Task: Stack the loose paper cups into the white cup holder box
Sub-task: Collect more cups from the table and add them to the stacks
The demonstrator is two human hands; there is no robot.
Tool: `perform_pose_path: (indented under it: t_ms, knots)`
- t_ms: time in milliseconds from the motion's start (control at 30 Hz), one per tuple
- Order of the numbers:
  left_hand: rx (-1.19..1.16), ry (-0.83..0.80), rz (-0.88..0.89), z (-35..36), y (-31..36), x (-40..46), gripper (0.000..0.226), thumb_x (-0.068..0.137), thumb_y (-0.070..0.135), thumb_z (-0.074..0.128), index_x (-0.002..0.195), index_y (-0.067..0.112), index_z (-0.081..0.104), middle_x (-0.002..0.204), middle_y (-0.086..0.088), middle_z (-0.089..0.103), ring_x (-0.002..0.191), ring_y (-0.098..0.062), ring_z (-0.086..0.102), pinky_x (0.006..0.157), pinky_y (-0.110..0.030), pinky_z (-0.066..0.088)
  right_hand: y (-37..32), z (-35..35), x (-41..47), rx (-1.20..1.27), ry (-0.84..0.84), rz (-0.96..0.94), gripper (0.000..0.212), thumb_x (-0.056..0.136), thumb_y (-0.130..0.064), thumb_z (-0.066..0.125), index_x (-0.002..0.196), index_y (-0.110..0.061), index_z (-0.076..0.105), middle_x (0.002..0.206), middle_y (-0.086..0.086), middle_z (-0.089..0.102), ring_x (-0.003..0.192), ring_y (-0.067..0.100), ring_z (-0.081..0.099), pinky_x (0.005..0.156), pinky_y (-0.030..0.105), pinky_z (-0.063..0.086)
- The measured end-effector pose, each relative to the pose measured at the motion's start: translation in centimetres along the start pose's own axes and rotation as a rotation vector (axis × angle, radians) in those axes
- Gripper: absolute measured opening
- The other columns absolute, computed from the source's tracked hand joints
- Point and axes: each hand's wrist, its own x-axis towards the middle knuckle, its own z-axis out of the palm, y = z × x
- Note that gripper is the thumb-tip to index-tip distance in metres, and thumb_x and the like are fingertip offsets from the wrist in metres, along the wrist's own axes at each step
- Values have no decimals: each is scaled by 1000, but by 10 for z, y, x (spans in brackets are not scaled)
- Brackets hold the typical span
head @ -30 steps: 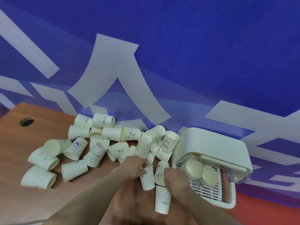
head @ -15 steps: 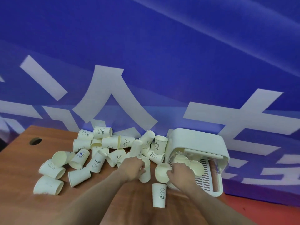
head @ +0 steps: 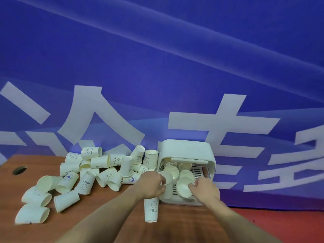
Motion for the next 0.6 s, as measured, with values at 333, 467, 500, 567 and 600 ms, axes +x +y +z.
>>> perform_pose_path:
  t_ms: [333,467,500,567,600]
  knots:
    - [174,85,106,4,66,49,35,96,36,41,84,15,66,87,-12,69,83,-34,63,65,-33,36,67,-28,14,22,74,106,22,77,-36,49,64,-21,41,71,-2,53,64,21,50,54,27,37]
    - [227,60,54,10,74,66,37,98,33,39,93,12,69,94,-16,69,88,-37,63,73,-36,44,81,-31,24,17,66,103,24,78,-37,50,62,-21,44,70,-3,55,64,20,52,55,27,38]
    - [234,49,42,12,75,69,36,99,32,39,94,12,69,95,-16,69,89,-38,63,73,-36,44,83,-31,27,21,63,98,24,79,-37,50,62,-20,44,69,-3,55,63,20,51,54,27,38]
    - [252,16,34,17,77,77,36,99,31,39,97,10,69,97,-18,69,91,-39,61,70,-35,39,89,-30,32,36,59,90,25,79,-35,51,61,-19,45,66,-4,54,61,20,50,52,27,36]
    - [263,-3,38,19,79,80,37,100,30,39,97,9,69,98,-19,68,91,-39,61,69,-35,37,91,-29,35,46,56,87,25,79,-35,51,62,-18,46,65,-4,55,62,20,51,52,27,37]
